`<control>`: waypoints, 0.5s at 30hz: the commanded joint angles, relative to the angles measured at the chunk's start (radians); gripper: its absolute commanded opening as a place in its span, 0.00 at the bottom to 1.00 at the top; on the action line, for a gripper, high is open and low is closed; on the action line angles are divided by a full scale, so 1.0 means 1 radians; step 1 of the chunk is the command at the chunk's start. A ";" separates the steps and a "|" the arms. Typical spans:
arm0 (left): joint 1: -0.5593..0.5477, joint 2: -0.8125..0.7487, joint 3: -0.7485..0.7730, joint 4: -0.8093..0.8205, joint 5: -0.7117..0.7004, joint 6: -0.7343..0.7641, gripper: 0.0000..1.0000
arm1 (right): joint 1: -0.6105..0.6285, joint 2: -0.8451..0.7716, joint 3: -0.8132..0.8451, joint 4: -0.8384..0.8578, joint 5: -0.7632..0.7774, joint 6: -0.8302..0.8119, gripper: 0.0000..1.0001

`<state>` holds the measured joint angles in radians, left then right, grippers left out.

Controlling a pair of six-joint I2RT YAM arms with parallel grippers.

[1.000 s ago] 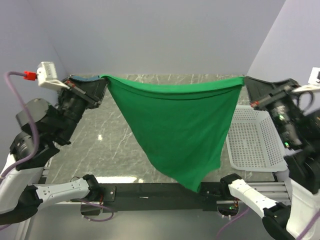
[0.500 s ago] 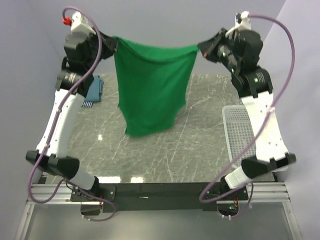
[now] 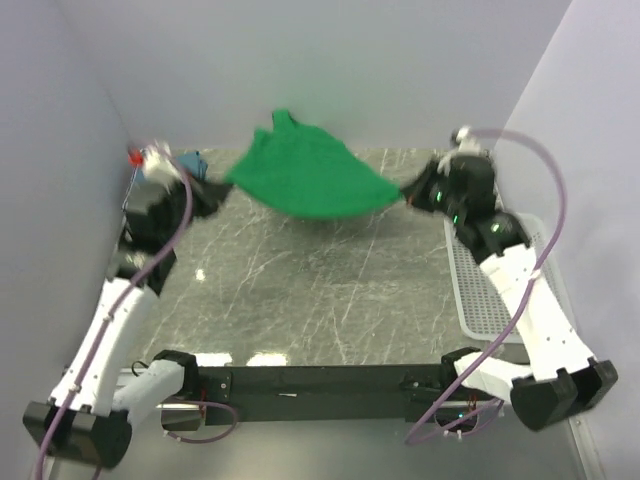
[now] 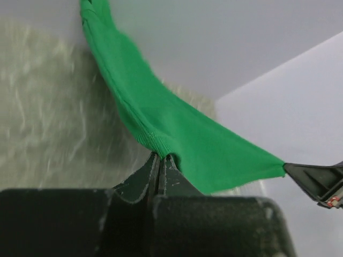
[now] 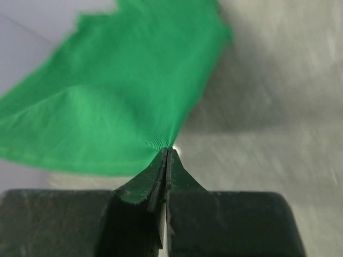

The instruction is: Fold and stack the tank tops

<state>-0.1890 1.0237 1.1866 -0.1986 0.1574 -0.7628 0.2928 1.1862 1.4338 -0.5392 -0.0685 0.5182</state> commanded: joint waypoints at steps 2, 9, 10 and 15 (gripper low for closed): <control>-0.007 -0.239 -0.476 0.044 0.058 -0.147 0.01 | -0.007 -0.175 -0.455 0.005 0.053 0.017 0.02; -0.038 -0.606 -0.965 -0.018 0.122 -0.302 0.04 | -0.003 -0.255 -0.891 0.099 -0.010 0.086 0.18; -0.041 -0.646 -0.973 -0.027 0.129 -0.305 0.07 | -0.003 -0.263 -0.917 0.110 -0.043 0.101 0.25; -0.044 -0.695 -0.866 -0.168 0.104 -0.291 0.42 | 0.005 -0.353 -0.929 0.056 -0.004 0.201 0.38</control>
<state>-0.2306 0.3473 0.2161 -0.3496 0.2501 -1.0405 0.2928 0.9043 0.4767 -0.5285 -0.1013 0.6449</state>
